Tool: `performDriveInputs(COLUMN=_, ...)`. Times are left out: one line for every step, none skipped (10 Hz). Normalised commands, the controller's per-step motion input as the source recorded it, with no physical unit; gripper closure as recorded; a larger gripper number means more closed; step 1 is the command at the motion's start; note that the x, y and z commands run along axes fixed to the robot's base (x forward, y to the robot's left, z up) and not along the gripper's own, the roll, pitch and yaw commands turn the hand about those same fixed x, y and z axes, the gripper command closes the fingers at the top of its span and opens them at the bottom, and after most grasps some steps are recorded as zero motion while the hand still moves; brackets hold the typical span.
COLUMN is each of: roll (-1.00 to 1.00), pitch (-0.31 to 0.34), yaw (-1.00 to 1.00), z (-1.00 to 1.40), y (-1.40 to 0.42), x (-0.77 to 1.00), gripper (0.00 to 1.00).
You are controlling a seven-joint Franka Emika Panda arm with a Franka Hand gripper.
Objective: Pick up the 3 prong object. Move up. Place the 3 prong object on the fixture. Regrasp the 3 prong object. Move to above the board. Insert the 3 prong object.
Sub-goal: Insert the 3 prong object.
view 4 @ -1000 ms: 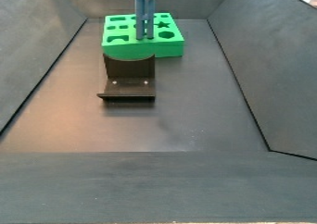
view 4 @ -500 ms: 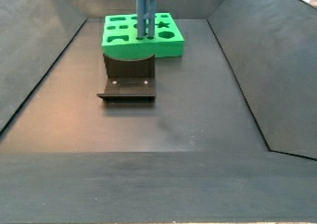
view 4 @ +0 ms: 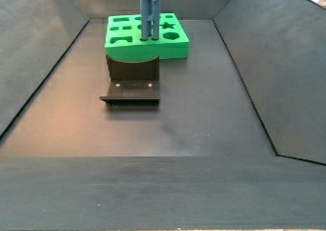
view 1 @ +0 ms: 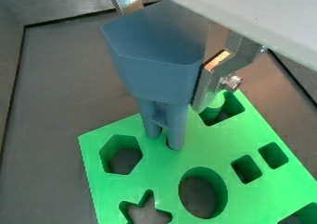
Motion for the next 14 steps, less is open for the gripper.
performDriveInputs(roll=0.0, pitch=0.0, yaw=-0.23, z=-0.01, y=0.0, x=0.0, gripper=1.0)
performDriveInputs(roll=0.01, pitch=0.0, yaw=-0.22, z=-0.03, y=0.0, x=0.0, gripper=1.0)
performDriveInputs(roll=0.0, pitch=0.0, yaw=-0.17, z=-0.01, y=0.0, x=0.0, gripper=1.0)
performDriveInputs(roll=0.0, pitch=0.0, yaw=-0.09, z=-0.01, y=0.0, x=0.03, gripper=1.0)
performDriveInputs(roll=0.0, pitch=-0.01, yaw=-0.18, z=-0.02, y=0.0, x=0.0, gripper=1.0)
performDriveInputs(roll=0.0, pitch=0.0, yaw=-0.19, z=-0.03, y=0.0, x=0.0, gripper=1.0)
performDriveInputs(roll=0.0, pitch=0.0, yaw=-0.14, z=-0.07, y=0.01, x=0.0, gripper=1.0)
performDriveInputs(roll=0.0, pitch=-0.001, yaw=-0.16, z=-0.09, y=0.05, x=0.01, gripper=1.0)
performDriveInputs(roll=0.0, pitch=0.0, yaw=-0.11, z=-0.09, y=0.05, x=0.0, gripper=1.0)
performDriveInputs(roll=0.0, pitch=0.0, yaw=-0.08, z=-0.08, y=0.07, x=0.0, gripper=1.0)
performDriveInputs(roll=0.0, pitch=0.0, yaw=-0.04, z=-0.01, y=0.05, x=0.0, gripper=1.0)
performDriveInputs(roll=0.0, pitch=-0.001, yaw=0.0, z=-0.05, y=0.0, x=0.02, gripper=1.0)
performDriveInputs(roll=0.0, pitch=-0.037, yaw=0.0, z=-0.09, y=0.0, x=0.16, gripper=1.0)
performDriveInputs(roll=0.0, pitch=-0.084, yaw=0.0, z=-0.13, y=-0.01, x=0.22, gripper=1.0)
